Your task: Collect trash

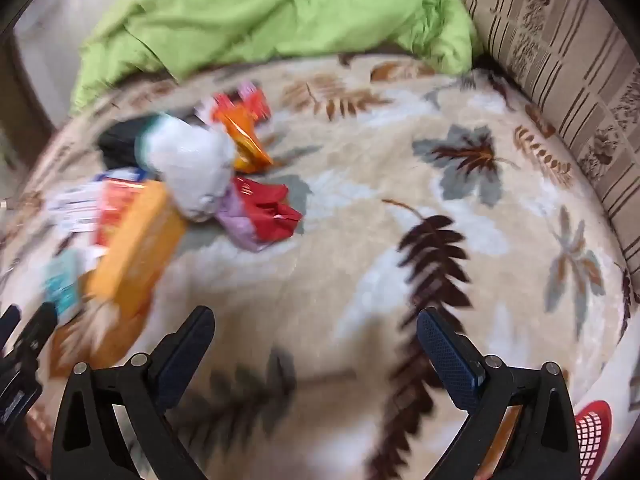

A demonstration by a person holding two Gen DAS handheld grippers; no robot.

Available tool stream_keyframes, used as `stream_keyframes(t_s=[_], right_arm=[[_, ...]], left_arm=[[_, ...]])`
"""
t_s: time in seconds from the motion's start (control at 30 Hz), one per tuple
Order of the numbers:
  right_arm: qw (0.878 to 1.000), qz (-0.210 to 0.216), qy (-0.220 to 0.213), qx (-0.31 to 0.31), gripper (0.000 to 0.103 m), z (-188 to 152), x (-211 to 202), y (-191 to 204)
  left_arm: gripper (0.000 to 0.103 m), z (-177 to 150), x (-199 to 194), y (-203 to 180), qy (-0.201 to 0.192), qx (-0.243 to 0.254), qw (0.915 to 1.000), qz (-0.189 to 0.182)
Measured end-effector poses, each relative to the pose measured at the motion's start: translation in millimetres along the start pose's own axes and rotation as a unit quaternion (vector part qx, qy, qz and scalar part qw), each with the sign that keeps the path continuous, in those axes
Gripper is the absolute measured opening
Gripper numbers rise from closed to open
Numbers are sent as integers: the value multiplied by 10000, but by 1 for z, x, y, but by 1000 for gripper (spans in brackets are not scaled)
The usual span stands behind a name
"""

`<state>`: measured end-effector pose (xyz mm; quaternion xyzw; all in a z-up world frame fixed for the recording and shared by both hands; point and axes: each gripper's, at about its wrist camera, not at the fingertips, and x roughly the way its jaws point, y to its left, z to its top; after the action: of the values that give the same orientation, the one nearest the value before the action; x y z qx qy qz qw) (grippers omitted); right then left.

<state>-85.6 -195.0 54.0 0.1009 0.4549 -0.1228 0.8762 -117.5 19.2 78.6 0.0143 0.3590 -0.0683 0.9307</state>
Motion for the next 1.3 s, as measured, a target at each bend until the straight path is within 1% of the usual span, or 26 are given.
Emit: stream_keyframes(t_s=[0.1,0.13,0.17,0.23,0.27,0.33,0.43,0.53,0.73,0.8,1.0,1.13,1.3], right_arm=[[9987,329,-394,31,102,-21,-45,-6],[9979,380,-527,25,102,-28,-59,-7],[9967,343,-737,19,102,-39,-77,-7],[9950,262,-960,-46,102,-46,-95,-8],[9934,223,-1121,-104,102,-54,-107,-6],[9917,179,-1259,-192,102,-62,-119,-5],[9892,143,-1436,-247,102,-70,-137,-7],[9864,57,-1608,-326,102,-78,-148,-6],[9839,41,-1728,-459,102,-91,-160,-4],[9825,-32,-1794,-502,102,-94,-163,-3],[9812,-73,-1865,-494,102,-98,-170,-3],[9808,-75,-1878,-512,102,-100,-172,-4],[9828,-55,-1785,-470,102,-101,-171,-6]], left_arm=[[103,-8,-35,-10,-305,205,9993,-36],[103,-13,-54,-12,-482,239,9985,-77],[103,-14,-64,-15,-570,256,9980,-82],[103,-19,-91,-19,-750,309,9966,-118],[103,-19,-95,-20,-800,324,9962,-109],[103,-21,-114,-24,-991,385,9943,-66],[103,-25,-125,-30,-1133,522,9922,42],[103,-30,-131,-28,-1170,576,9914,76],[103,-41,-137,-25,-1197,542,9912,130],[103,-43,-138,-23,-1174,497,9917,143],[103,-42,-144,-20,-1183,455,9918,175],[103,-39,-142,-22,-1129,441,9925,175],[103,-39,-141,-23,-1119,457,9925,168]])
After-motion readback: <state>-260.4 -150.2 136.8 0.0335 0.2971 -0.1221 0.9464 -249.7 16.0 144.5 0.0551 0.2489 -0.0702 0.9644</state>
